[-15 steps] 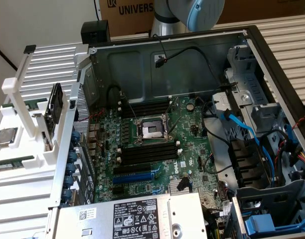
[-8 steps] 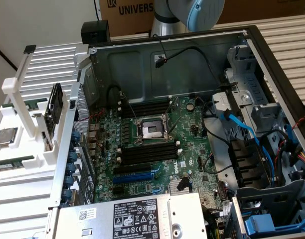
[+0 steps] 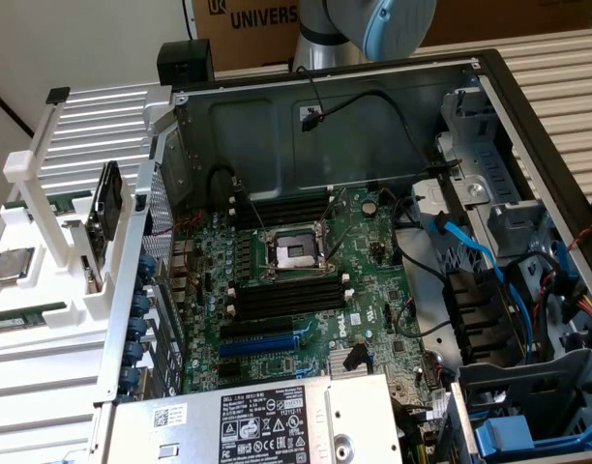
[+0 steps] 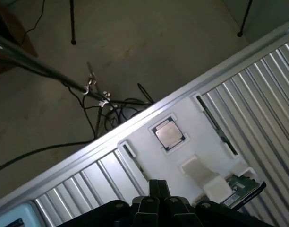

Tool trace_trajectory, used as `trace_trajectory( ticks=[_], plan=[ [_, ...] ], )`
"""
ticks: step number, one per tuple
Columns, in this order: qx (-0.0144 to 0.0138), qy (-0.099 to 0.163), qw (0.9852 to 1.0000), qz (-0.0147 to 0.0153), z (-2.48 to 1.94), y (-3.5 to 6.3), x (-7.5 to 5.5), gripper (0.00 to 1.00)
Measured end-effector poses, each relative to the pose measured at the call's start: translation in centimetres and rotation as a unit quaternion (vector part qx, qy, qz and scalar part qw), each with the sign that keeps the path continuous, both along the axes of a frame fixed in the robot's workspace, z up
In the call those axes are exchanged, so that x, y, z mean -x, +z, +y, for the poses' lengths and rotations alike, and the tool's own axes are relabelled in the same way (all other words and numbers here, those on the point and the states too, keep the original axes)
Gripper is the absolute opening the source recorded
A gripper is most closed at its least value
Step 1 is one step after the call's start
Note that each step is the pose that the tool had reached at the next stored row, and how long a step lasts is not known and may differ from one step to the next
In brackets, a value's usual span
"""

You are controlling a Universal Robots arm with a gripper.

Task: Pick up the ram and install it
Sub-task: 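Pick up the ram and move it above insertion slot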

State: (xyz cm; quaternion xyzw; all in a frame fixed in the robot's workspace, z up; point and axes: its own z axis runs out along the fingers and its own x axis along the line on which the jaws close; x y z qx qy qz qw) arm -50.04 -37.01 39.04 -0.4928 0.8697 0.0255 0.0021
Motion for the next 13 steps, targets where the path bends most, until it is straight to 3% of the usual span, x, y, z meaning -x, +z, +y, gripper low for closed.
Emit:
trace_trajectory(
  ticks=[6,9,13],
  plan=[
    [0.0000,0.054,0.9985,-0.0001,0.00,0.00,0.00,0.11],
    [0.0000,0.081,0.9967,-0.0002,0.00,0.00,0.00,0.11],
    [0.0001,0.118,0.9930,-0.0010,0.00,0.00,0.00,0.11]
  ],
)
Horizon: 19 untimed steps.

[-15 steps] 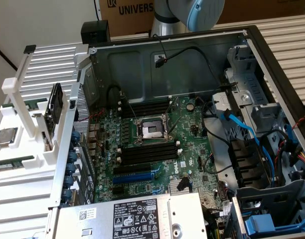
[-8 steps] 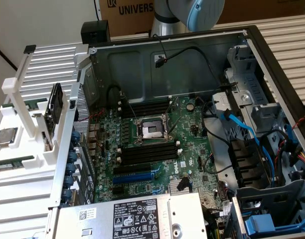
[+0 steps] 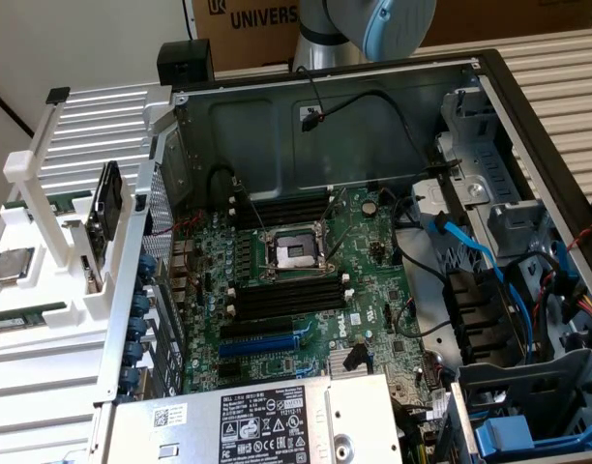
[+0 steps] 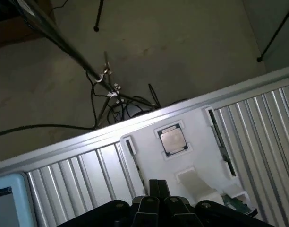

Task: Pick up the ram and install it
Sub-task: 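Pick up the ram and move it above insertion slot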

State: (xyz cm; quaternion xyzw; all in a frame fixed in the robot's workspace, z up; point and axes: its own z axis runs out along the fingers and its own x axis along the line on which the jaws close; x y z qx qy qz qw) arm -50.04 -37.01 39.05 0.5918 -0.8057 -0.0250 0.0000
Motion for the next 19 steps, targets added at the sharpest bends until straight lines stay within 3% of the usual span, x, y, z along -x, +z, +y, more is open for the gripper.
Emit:
trace_trajectory(
  ticks=[1,6,7,8,11,12,14,15,19],
  plan=[
    [0.0000,0.028,0.9996,-0.0004,0.00,0.00,0.00,0.11],
    [0.0000,0.073,0.9973,-0.0007,0.00,0.00,0.00,0.11],
    [0.0000,0.082,0.9966,-0.0007,0.00,-0.01,0.00,0.11],
    [0.0000,0.107,0.9943,-0.0010,0.00,0.00,0.00,0.11],
    [0.0003,0.108,0.9942,-0.0036,0.01,0.00,0.12,0.11],
    [0.0029,0.108,0.9938,-0.0275,0.00,-0.01,0.41,0.11],
    [0.0042,0.108,0.9934,-0.0396,0.01,-0.04,0.52,0.11],
    [0.0044,0.108,0.9933,-0.0428,0.00,-0.06,0.52,0.11],
    [0.0039,0.108,0.9932,-0.0438,-0.03,-0.16,0.52,0.11]
  ],
)
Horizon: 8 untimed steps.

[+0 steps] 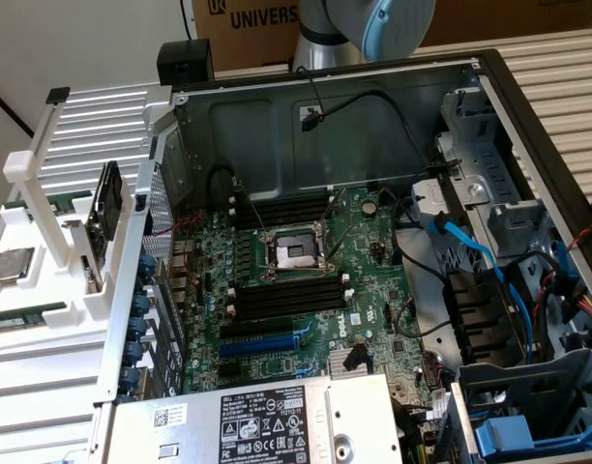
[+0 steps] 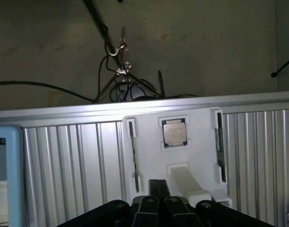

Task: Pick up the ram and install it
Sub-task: 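Pick up the ram and move it above insertion slot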

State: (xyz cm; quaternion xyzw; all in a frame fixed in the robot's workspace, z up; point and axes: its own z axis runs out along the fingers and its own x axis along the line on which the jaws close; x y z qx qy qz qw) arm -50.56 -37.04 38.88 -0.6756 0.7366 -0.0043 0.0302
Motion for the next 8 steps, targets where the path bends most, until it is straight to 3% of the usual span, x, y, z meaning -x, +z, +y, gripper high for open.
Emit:
trace_trajectory(
  ticks=[4,8],
  plan=[
    [-0.0026,0.000,1.0000,0.0001,-0.09,-0.23,0.00,0.11],
    [-0.0028,0.001,1.0000,0.0001,-0.10,-0.23,0.00,0.11]
  ],
)
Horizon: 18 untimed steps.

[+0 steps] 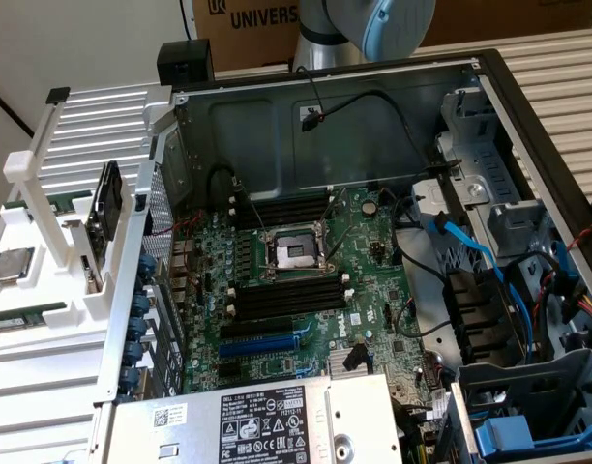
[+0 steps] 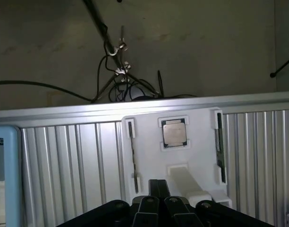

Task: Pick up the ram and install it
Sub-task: 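Pick up the ram and move it above insertion slot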

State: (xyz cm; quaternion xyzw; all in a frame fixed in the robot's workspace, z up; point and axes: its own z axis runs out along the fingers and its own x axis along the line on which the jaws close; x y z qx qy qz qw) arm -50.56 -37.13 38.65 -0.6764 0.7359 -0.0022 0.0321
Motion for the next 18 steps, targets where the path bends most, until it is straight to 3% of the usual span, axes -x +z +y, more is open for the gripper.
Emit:
trace_trajectory(
  ticks=[11,15,16,18],
  plan=[
    [0.0005,0.000,1.0000,0.0001,0.00,-0.41,0.0,0.11],
    [0.0004,0.000,1.0000,0.0003,0.00,-1.44,-0.2,0.11],
    [0.0005,0.000,1.0000,0.0004,-0.03,-2.29,-0.3,0.11],
    [0.0005,0.000,1.0000,0.0003,-0.08,-3.02,-0.5,0.11]
  ],
)
